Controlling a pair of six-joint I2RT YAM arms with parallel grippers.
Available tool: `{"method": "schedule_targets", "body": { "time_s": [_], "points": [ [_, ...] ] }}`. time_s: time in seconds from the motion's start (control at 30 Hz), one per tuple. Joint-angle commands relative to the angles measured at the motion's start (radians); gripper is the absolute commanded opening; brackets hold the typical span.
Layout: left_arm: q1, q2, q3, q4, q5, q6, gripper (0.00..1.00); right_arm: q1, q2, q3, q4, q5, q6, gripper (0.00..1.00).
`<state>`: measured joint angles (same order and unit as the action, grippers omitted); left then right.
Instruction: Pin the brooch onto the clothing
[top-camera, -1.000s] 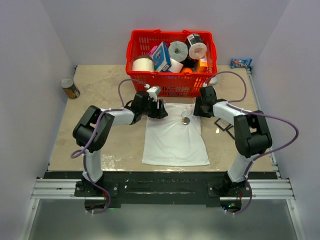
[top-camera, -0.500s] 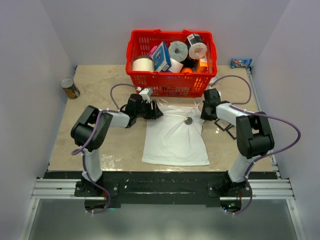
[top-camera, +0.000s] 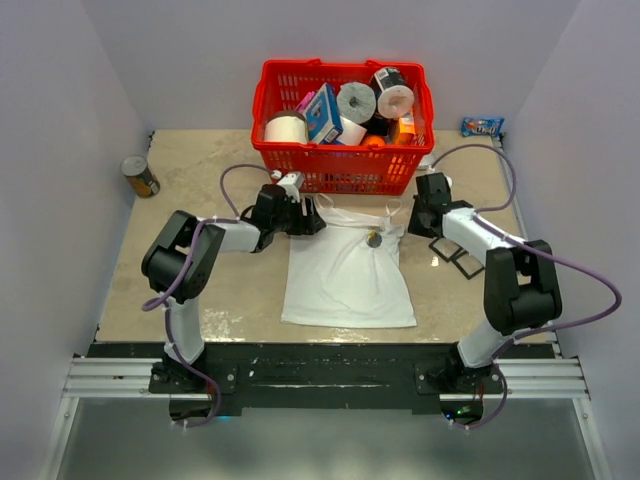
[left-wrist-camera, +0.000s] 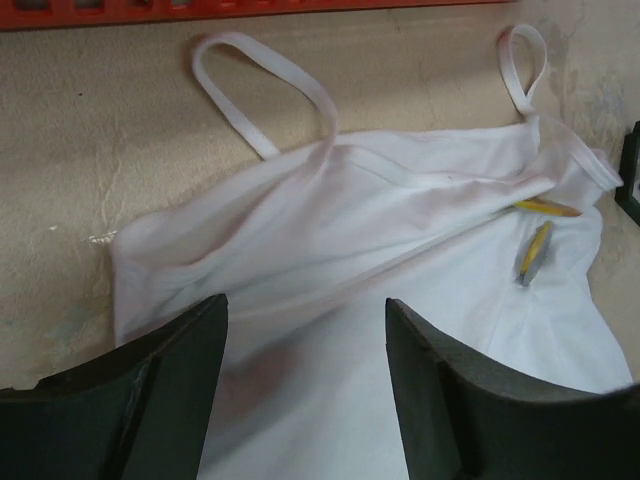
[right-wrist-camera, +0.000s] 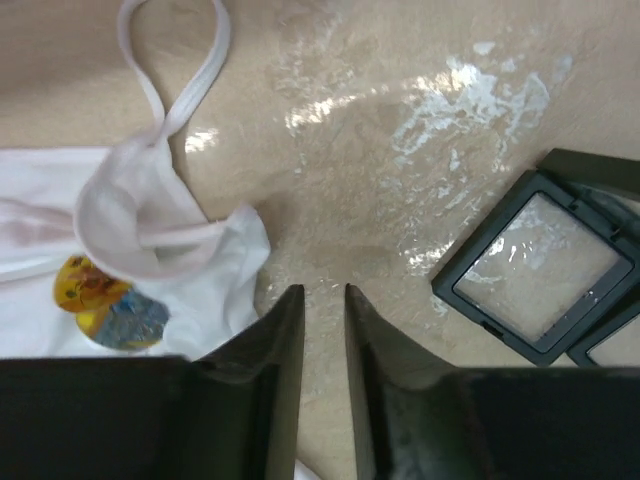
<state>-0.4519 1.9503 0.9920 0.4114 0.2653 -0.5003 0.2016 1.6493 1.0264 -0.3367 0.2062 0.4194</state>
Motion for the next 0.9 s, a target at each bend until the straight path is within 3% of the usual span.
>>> {"method": "schedule_targets", "body": {
  "time_s": [0.0, 0.2, 0.37, 0.53, 0.63, 0.77, 0.87],
  "points": [
    [-0.004, -0.022, 0.043, -0.04, 0.005, 0.083, 0.77, -0.005, -0.066, 0.063, 0.004, -0.066, -0.059, 0.37],
    [-0.094, -0.112, 0.103, -0.075, -0.057, 0.15, 0.87, 0.005, -0.02, 0.138, 0.014, -0.148, -0.09, 0.57],
    [-0.232, -0.155, 0.108, -0.068, -0.116, 0.184, 0.87, 0.053, 0.049, 0.202, 0.036, -0.165, -0.094, 0.58],
    [-0.343, -0.123, 0.042, 0.046, -0.051, 0.143, 0.82, 0.09, 0.16, 0.239, 0.102, -0.146, -0.088, 0.59],
    [-0.398, -0.077, 0.01, 0.101, -0.012, 0.111, 0.81, 0.09, 0.211, 0.267, 0.12, -0.13, -0.083, 0.56],
    [-0.461, -0.03, -0.058, 0.18, 0.018, 0.06, 0.8, 0.09, 0.28, 0.285, 0.137, -0.117, -0.094, 0.38],
    [-0.49, -0.011, -0.113, 0.196, 0.011, 0.026, 0.79, 0.091, 0.306, 0.29, 0.128, -0.077, -0.093, 0.32]
  ]
}}
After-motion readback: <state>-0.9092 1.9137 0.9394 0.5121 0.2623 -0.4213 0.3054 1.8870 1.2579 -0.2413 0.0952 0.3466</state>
